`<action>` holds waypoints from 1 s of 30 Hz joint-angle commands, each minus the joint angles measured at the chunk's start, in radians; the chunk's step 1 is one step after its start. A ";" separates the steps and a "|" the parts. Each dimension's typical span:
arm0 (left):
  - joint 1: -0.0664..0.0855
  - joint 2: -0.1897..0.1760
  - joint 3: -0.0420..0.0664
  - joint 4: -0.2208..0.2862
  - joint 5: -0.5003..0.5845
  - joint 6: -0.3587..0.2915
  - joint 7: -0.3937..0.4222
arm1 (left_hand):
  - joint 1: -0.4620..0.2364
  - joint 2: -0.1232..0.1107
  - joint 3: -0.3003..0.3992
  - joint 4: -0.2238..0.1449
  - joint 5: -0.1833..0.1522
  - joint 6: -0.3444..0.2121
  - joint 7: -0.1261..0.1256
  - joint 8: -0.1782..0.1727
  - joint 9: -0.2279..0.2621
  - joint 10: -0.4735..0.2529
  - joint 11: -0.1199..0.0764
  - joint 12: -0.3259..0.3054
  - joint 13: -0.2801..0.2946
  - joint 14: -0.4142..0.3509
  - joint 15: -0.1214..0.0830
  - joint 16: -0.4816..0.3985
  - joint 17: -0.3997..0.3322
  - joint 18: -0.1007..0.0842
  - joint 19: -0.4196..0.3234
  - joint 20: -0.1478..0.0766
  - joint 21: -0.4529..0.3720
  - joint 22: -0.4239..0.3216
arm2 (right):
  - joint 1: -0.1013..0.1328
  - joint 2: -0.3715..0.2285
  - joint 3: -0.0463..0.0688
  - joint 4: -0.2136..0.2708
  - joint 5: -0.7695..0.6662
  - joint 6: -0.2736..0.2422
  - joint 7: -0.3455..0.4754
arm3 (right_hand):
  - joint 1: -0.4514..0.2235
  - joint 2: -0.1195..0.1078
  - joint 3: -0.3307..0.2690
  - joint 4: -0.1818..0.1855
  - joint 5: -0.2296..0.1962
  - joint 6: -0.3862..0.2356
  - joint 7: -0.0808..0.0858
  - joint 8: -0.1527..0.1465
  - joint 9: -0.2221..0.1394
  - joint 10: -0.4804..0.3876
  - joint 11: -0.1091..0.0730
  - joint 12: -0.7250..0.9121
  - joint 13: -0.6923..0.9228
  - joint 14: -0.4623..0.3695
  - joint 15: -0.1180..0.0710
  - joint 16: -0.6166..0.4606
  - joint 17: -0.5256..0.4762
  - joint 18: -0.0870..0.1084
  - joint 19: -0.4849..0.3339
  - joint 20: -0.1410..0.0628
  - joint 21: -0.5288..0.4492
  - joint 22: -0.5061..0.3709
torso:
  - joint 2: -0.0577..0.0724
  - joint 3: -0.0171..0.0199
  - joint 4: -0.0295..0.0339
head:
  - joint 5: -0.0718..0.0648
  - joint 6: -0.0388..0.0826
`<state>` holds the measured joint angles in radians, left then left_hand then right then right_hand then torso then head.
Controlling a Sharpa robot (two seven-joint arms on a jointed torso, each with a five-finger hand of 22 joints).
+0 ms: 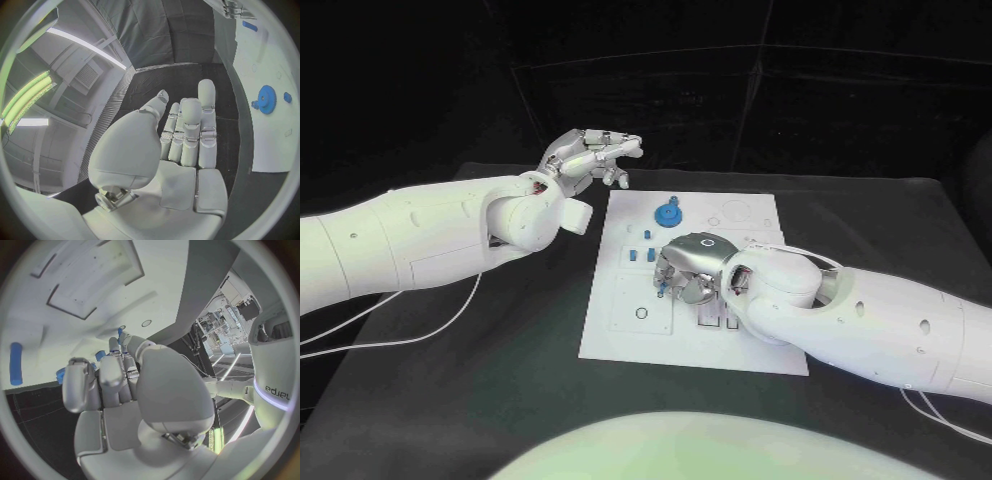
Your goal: Assemble the parts on the task board
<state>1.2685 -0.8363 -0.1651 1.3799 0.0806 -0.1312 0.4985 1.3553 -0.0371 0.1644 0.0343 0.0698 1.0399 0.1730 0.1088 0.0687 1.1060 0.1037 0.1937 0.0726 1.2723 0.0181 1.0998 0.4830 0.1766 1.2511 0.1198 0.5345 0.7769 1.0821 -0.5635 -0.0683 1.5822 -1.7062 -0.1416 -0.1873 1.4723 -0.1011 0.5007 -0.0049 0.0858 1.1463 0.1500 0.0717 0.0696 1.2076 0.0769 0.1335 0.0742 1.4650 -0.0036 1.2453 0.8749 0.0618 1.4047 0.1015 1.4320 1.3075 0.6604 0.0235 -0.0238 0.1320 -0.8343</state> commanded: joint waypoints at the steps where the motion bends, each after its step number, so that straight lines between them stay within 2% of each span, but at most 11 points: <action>1: 0.002 0.001 0.001 0.001 -0.005 0.013 0.003 | 0.008 -0.005 0.000 -0.005 0.003 -0.005 0.003 0.005 -0.001 -0.008 0.001 0.004 -0.001 -0.006 0.000 -0.003 -0.001 0.005 -0.001 -0.003 -0.004 -0.002 | -0.004 0.002 -0.002 -0.003 -0.010 0.016 0.009 | -0.011 0.000 0.002 -0.005 0.004 0.000 0.001 -0.003 0.002 0.000 0.002 -0.003 0.000 0.002 -0.001 0.003 0.000 -0.005 0.002 0.002 0.004 0.042 | 0.000 0.0004 -0.0002 | 0.001 -0.002; 19: 0.002 0.001 0.001 -0.003 -0.005 0.011 0.000 | 0.008 -0.005 -0.001 -0.005 0.003 -0.005 0.003 0.005 -0.001 -0.008 0.001 0.005 -0.001 -0.006 0.000 -0.004 -0.002 0.005 -0.001 -0.003 -0.005 -0.002 | -0.011 0.009 -0.003 -0.008 -0.013 0.024 0.014 | -0.013 0.001 0.002 -0.005 0.005 0.001 0.001 -0.002 0.002 0.000 0.002 -0.003 0.000 0.002 -0.001 0.003 0.000 -0.004 0.001 0.002 0.003 0.041 | 0.000 -0.0002 0.0002 | 0.004 -0.007; 30: 0.002 0.000 0.001 -0.004 -0.005 0.013 -0.002 | 0.009 -0.004 -0.001 -0.006 0.003 -0.006 0.003 0.005 -0.001 -0.009 0.001 0.005 -0.001 -0.007 0.000 -0.004 -0.004 0.005 -0.001 -0.003 -0.005 -0.002 | -0.015 0.002 -0.003 0.004 -0.034 -0.007 0.005 | -0.013 0.001 0.003 -0.008 0.008 0.002 0.000 -0.002 0.002 0.002 0.001 -0.003 0.001 0.002 -0.001 0.004 0.000 -0.005 0.002 0.002 0.004 0.042 | 0.000 0.0004 0.0002 | 0.007 -0.007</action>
<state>1.2689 -0.8364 -0.1651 1.3755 0.0790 -0.1306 0.4948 1.3553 -0.0371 0.1644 0.0343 0.0698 1.0399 0.1730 0.1088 0.0687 1.1060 0.1036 0.1937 0.0728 1.2723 0.0181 1.0999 0.4801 0.1766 1.2510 0.1199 0.5345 0.7762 1.0665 -0.5609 -0.0714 1.5829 -1.7216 -0.1442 -0.1772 1.4683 -0.0971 0.5029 -0.0073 0.0878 1.1430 0.1469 0.0686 0.0703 1.2076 0.0770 0.1334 0.0734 1.4650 -0.0036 1.2452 0.8750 0.0620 1.4047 0.1016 1.4319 1.3074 0.6600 0.0235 -0.0236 0.1390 -0.8416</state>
